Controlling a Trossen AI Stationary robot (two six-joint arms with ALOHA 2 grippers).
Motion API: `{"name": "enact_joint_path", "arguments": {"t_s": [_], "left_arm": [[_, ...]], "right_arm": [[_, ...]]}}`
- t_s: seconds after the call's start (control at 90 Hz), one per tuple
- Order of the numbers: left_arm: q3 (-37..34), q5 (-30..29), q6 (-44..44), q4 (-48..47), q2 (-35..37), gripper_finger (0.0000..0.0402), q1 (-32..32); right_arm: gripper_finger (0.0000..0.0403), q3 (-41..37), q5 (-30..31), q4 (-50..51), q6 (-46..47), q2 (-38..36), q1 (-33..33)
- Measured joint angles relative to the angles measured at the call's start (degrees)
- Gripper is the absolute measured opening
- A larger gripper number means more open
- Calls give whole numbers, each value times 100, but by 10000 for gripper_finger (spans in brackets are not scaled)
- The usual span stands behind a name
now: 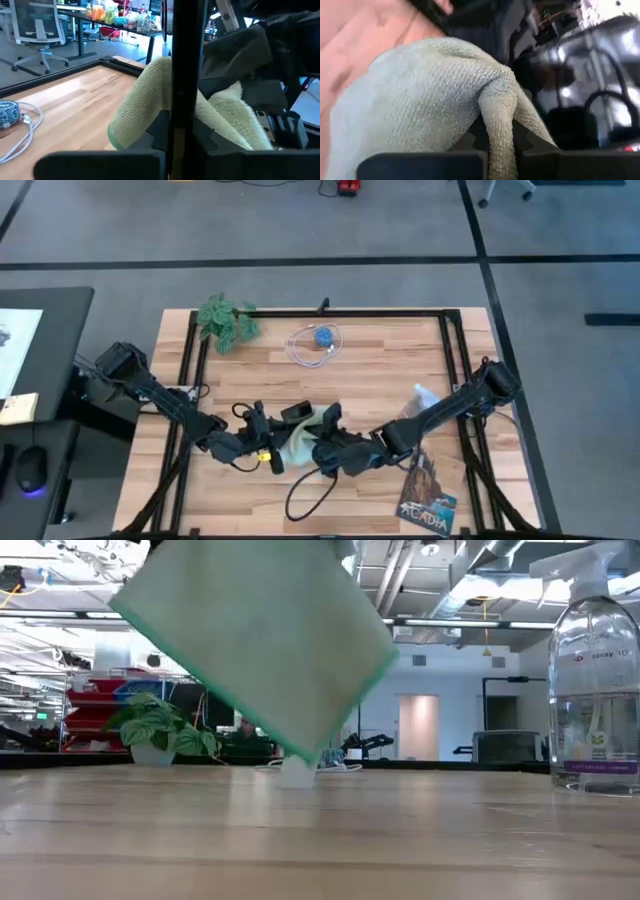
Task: Apply microfiber cloth
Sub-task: Wipe the front of the phone with the light green microfiber cloth
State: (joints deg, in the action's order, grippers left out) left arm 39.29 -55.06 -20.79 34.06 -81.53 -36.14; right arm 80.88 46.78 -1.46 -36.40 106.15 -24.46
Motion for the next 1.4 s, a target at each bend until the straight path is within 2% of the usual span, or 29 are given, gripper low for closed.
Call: {"name": "enact_joint_path", "arguments": {"t_s": [0.144,0.3,0.511,0.6,0.711,0.878,0.967,1.056,1.278,1.4], "left_arm": [[24,163,-18,14,-2,7,3],[24,104,-29,-95,-21,7,-11],[17,-17,-7,-205,-29,7,-50],[15,-42,-11,-204,-29,7,-50],[15,-99,-94,-197,-16,7,-50],[24,-107,-148,-166,4,7,-50],[22,-48,-178,-216,-7,7,-50],[22,6,-176,-223,-7,7,-63],[9,187,-80,-342,-34,7,-75],[2,86,-51,-371,-40,7,-70]], "right_arm": [[1,5,-358,-873,-286,2,103],[1,28,-396,-584,-36,0,174],[1,37,774,592,500,0,7],[1,28,1347,743,501,1,-79],[1,11,1733,332,132,-15,-116],[1,2,1895,-1104,-727,-88,-86],[1,2,1836,-1864,-1298,-101,-57],[1,5,1515,-2200,-1488,-110,-40],[1,36,274,-1788,-754,-36,-30],[1,37,145,-1439,-530,197,-34]]}}
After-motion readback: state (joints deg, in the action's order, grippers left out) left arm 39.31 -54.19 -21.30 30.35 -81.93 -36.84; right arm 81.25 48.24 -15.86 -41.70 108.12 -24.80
